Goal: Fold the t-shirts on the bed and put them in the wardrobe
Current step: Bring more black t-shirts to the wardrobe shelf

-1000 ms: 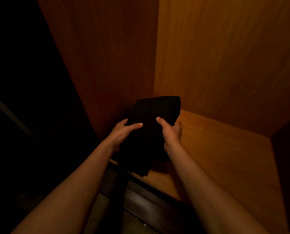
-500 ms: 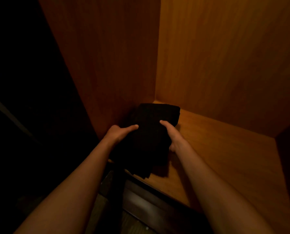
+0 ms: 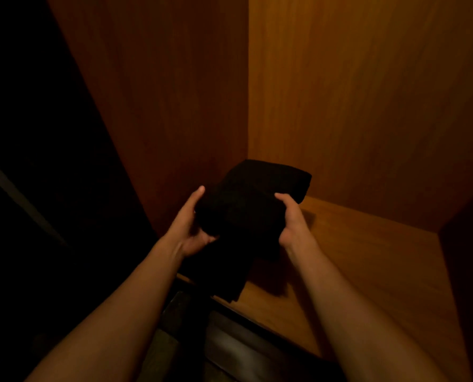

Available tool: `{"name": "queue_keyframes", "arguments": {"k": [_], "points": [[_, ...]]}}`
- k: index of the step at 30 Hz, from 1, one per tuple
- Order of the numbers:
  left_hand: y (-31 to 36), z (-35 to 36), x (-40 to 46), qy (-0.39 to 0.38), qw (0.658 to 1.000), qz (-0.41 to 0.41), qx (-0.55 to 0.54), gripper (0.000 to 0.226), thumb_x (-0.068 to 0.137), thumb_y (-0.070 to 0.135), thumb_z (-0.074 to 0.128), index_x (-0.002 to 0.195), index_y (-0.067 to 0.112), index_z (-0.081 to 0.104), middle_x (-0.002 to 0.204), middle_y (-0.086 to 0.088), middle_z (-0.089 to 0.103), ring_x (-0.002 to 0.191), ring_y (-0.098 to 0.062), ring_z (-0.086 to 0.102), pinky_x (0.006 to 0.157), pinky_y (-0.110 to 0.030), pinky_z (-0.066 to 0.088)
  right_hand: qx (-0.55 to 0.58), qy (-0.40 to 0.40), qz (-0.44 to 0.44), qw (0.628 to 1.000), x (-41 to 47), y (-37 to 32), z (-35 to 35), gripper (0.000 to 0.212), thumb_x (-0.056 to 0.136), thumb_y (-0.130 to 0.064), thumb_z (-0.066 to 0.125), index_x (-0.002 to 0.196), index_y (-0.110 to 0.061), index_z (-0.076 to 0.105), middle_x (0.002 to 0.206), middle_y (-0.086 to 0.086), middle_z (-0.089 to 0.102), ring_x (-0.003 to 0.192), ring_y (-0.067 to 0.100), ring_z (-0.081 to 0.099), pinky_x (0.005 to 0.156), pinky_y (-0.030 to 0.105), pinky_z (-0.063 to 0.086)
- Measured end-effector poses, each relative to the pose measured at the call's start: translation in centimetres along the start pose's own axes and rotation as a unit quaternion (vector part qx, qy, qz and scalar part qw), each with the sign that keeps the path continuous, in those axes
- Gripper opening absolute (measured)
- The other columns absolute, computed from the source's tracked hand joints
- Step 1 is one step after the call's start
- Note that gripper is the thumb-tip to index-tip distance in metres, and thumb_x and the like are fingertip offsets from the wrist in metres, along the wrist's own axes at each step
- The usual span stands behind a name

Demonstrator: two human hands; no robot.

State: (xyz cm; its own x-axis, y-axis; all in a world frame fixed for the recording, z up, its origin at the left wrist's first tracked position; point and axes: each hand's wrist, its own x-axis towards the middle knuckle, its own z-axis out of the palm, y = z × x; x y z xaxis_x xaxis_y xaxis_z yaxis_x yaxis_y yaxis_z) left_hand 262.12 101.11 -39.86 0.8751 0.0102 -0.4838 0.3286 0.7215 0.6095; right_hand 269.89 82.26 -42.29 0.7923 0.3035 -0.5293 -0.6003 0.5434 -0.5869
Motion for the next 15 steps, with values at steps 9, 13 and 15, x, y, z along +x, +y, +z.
{"name": "queue_keyframes", "arguments": {"k": [9, 13, 15], "points": [[-3.0, 3.4, -0.8, -0.052, 0.981, 0.068, -0.173, 0.07, 0.077, 0.067, 0.065, 0.127, 0.019, 0.058, 0.131, -0.022, 0.059, 0.121, -0.045, 0.055, 0.107, -0.062, 0.038, 0.081, 0.011, -0.026, 0.996, -1.3, 0.0, 0.6, 0.044, 0.087, -0.026, 0.069, 0.128, -0.014, 0.059, 0.118, 0.017, 0.063, 0.106, 0.038, 0.061, 0.092, 0.052, 0.051], [-4.2, 4.0, -1.2, -0.037, 0.99, 0.067, -0.119, 0.05, 0.085, 0.057, 0.064, 0.112, 0.015, 0.066, 0.123, -0.02, 0.065, 0.121, -0.042, 0.057, 0.107, -0.06, 0.04, 0.041, 0.037, -0.026, 0.998, -0.9, -0.1, 0.4, 0.054, 0.082, -0.027, 0.074, 0.132, -0.015, 0.057, 0.121, 0.016, 0.063, 0.106, 0.038, 0.061, 0.088, 0.052, 0.053], [-4.8, 3.8, -1.3, -0.032, 0.99, 0.056, -0.126, 0.047, 0.089, 0.05, 0.063, 0.113, 0.01, 0.066, 0.118, -0.022, 0.067, 0.121, -0.041, 0.058, 0.11, -0.056, 0.038, 0.016, 0.05, -0.028, 0.998, -0.9, 0.3, 0.1, 0.056, 0.081, -0.026, 0.076, 0.133, -0.014, 0.057, 0.122, 0.017, 0.064, 0.105, 0.039, 0.062, 0.09, 0.053, 0.053]]}}
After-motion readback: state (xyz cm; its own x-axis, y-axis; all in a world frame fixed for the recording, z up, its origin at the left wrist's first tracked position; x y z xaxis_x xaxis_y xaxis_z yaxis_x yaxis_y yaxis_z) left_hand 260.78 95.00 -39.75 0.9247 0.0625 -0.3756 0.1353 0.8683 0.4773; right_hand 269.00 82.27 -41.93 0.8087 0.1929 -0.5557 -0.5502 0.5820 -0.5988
